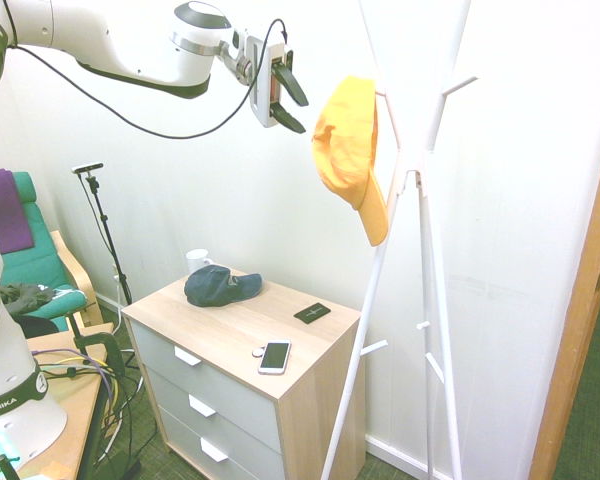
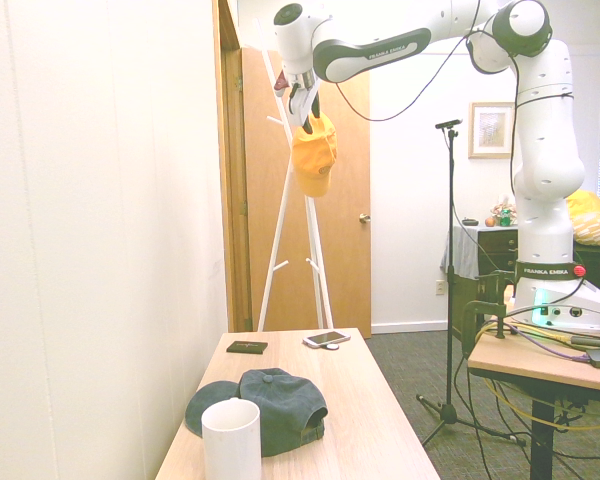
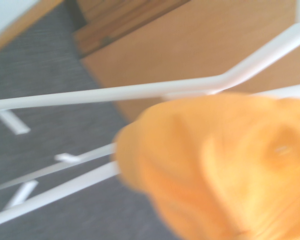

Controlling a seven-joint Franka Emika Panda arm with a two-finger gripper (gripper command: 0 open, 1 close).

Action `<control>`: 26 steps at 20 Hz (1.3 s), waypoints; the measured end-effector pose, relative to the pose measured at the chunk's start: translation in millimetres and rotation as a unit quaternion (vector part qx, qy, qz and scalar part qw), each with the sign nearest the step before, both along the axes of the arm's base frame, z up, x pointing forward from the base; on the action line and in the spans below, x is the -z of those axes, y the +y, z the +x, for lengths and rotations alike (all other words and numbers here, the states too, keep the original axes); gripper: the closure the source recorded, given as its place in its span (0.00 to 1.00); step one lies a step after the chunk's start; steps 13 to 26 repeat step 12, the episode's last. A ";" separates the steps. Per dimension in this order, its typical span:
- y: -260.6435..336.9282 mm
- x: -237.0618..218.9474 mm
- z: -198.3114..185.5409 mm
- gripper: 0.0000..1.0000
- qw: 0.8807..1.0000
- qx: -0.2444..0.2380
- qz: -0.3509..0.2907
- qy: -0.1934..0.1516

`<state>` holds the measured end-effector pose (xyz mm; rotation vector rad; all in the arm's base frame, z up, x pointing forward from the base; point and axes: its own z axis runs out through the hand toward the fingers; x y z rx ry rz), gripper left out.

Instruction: Hang the cap

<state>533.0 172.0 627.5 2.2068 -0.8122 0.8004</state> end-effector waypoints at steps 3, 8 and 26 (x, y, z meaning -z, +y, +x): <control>-4.4 -18.0 -4.0 0.00 0.997 0.000 0.082 0.016; -27.0 -55.3 -8.9 0.00 0.974 -0.022 0.222 0.048; -25.5 -51.9 -7.3 0.00 0.940 -0.043 0.329 0.083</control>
